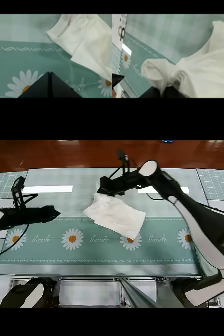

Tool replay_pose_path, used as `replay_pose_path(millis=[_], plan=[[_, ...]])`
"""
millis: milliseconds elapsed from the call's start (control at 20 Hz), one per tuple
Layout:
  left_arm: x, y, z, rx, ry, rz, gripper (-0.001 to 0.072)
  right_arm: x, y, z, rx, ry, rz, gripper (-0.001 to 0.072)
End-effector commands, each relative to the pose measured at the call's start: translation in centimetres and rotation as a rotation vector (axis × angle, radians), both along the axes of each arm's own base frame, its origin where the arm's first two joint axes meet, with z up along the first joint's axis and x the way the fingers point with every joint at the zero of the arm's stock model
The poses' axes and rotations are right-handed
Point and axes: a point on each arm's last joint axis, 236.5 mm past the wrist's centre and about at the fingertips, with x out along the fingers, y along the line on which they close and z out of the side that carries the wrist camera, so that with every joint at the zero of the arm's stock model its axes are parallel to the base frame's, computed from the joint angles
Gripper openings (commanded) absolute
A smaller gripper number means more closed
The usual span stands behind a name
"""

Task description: Fold the shirts.

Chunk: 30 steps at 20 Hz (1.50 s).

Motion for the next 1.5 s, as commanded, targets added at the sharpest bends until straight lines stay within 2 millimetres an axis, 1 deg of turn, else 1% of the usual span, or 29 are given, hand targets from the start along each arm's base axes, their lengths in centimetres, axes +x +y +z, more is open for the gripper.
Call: replay_pose_path(millis=[0,50,100,150,200,250,300,400,450,550,600,650,700,750,800,850,900,950,1000,1100,1200,1250,1450], plan=[[-0.6,0.9,-1.1,-0.009,0.0,0.048,0.0025,0.0,3.4,-3.0,0.024,0.058,0.023,0.0041],[-0.4,0.8,-0.9,-0.016,-0.008,0.053,0.0024,0.1,3.4,-3.6,0.016,0.061,0.022,0.0199],[-0.2,0.8,-0.8,-0.021,-0.016,0.059,0.0025,0.0,3.3,-4.1,0.003,0.059,0.03,0.0414],[0.0,0.8,-0.7,-0.025,-0.023,0.065,0.0024,-0.1,2.9,-4.3,-0.01,0.059,0.041,0.0413],[0.2,0.9,-0.6,-0.024,-0.032,0.071,0.0025,0.0,2.0,-3.8,-0.013,0.067,0.045,0.0412],[0.5,1.2,-0.4,-0.021,-0.043,0.084,0.0025,0.2,0.5,-3.0,-0.012,0.079,0.05,0.0412],[0.8,1.7,-0.1,-0.019,-0.053,0.101,0.0025,0.4,-1.9,-1.7,-0.012,0.097,0.059,0.0412],[1.3,3.1,0.9,-0.024,-0.07,0.14,0.0025,0.2,-8.8,1.8,-0.052,0.105,0.077,0.0412],[1.5,3.5,1.5,-0.045,-0.077,0.162,0.0025,-0.4,-13.5,3.3,-0.136,0.087,0.072,0.0412],[1.8,3.4,2.3,-0.095,-0.086,0.188,0.0025,-1.7,-23.4,5.0,-0.39,0.044,-0.031,0.0412],[1.8,3.1,2.5,-0.115,-0.087,0.188,0.0025,-2.9,-28.5,5.5,-0.532,0.023,-0.117,0.0412],[1.8,2.5,2.7,-0.134,-0.086,0.18,0.0025,-4.3,-32.7,5.6,-0.638,0.021,-0.218,0.0412],[1.7,1.9,2.7,-0.137,-0.085,0.164,0.0025,-6.0,-36.1,4.9,-0.706,0.025,-0.33,0.0412],[1.6,1.2,2.7,-0.136,-0.086,0.141,0.0025,-7.8,-37.8,3.4,-0.707,0.031,-0.422,0.0413],[1.4,0.4,2.7,-0.134,-0.085,0.115,0.0025,-9.2,-38.3,1.5,-0.675,0.037,-0.492,0.0413],[1.3,-0.4,2.7,-0.135,-0.084,0.09,0.0025,-10.5,-38.2,-0.7,-0.626,0.053,-0.558,0.0414],[1.0,-1.2,2.7,-0.137,-0.082,0.065,0.0025,-11.5,-37.3,-3.2,-0.55,0.087,-0.617,0.0415],[0.9,-1.9,2.7,-0.137,-0.081,0.044,0.0025,-12.3,-35.9,-5.6,-0.467,0.125,-0.652,0.0416],[0.8,-2.4,2.7,-0.137,-0.084,0.029,0.0025,-12.8,-34.6,-7.6,-0.399,0.165,-0.67,0.0417],[0.6,-3.1,2.7,-0.138,-0.082,0.01,0.0025,-13.4,-31.7,-10.6,-0.284,0.227,-0.676,0.0417],[0.6,-3.1,2.5,-0.138,-0.076,0.009,0.0025,-13.3,-29.5,-12.3,-0.221,0.288,-0.654,0.0417],[0.7,-3.0,2.4,-0.135,-0.076,0.011,0.0025,-12.9,-28.3,-13.0,-0.182,0.319,-0.656,0.0417],[0.8,-3.0,2.3,-0.135,-0.073,0.014,0.0025,-11.6,-23.5,-14.6,-0.03,0.392,-0.604,0.0416]])
